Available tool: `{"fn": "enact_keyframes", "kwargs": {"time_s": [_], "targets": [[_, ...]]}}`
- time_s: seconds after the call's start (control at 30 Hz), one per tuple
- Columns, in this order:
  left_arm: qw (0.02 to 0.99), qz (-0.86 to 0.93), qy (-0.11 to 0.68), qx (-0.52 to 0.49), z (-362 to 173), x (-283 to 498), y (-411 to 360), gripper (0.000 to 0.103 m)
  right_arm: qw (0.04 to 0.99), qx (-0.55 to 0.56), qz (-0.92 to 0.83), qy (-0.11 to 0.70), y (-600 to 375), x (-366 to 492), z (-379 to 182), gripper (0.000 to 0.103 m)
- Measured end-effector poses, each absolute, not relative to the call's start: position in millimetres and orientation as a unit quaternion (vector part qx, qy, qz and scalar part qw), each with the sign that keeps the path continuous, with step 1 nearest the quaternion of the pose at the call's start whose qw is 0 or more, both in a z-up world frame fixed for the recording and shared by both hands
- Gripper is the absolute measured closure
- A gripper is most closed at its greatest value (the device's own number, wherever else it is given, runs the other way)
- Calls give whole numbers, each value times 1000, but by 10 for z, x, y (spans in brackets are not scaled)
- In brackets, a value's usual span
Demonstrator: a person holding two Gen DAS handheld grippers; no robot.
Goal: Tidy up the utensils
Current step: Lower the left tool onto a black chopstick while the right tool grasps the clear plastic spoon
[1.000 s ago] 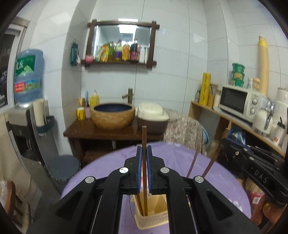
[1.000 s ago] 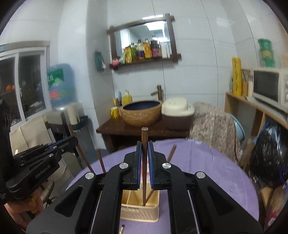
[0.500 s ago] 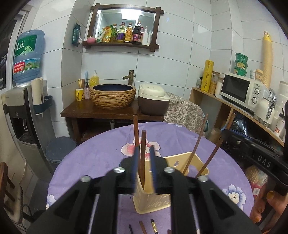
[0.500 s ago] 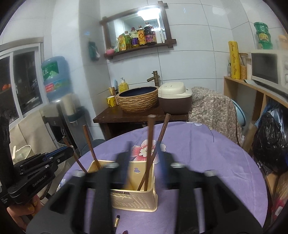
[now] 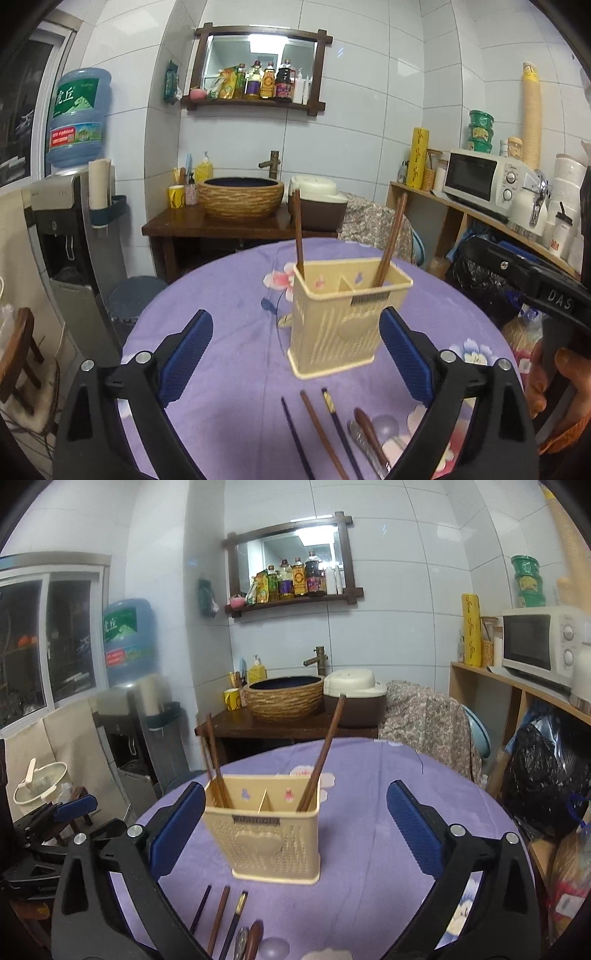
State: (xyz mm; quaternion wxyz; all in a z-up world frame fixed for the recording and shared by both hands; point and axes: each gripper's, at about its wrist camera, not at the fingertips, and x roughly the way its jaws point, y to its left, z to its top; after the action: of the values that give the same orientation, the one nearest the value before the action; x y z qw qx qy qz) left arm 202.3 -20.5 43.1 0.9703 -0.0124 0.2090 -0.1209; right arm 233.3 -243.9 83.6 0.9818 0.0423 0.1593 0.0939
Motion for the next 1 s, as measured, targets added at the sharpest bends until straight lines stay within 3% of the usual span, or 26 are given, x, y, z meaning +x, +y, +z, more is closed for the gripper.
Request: {"fn": "enact_keyframes", "kwargs": {"time_s": [0.23, 0.6, 0.7, 1.0], "targets": [[964, -77, 254, -13, 111, 1957, 62, 10, 978, 8, 74, 196, -2448, 2105, 480, 6], [931, -53, 358, -52, -546, 1837, 335, 10, 942, 35, 54, 329, -2549, 2016, -423, 6], [924, -60, 375, -42, -671, 1803, 297, 15, 933, 28, 37, 358, -2580, 1970, -621, 6], [911, -101, 400, -24, -823, 1816, 17, 42, 916, 13, 56, 396, -2490, 1946, -860, 7]]}}
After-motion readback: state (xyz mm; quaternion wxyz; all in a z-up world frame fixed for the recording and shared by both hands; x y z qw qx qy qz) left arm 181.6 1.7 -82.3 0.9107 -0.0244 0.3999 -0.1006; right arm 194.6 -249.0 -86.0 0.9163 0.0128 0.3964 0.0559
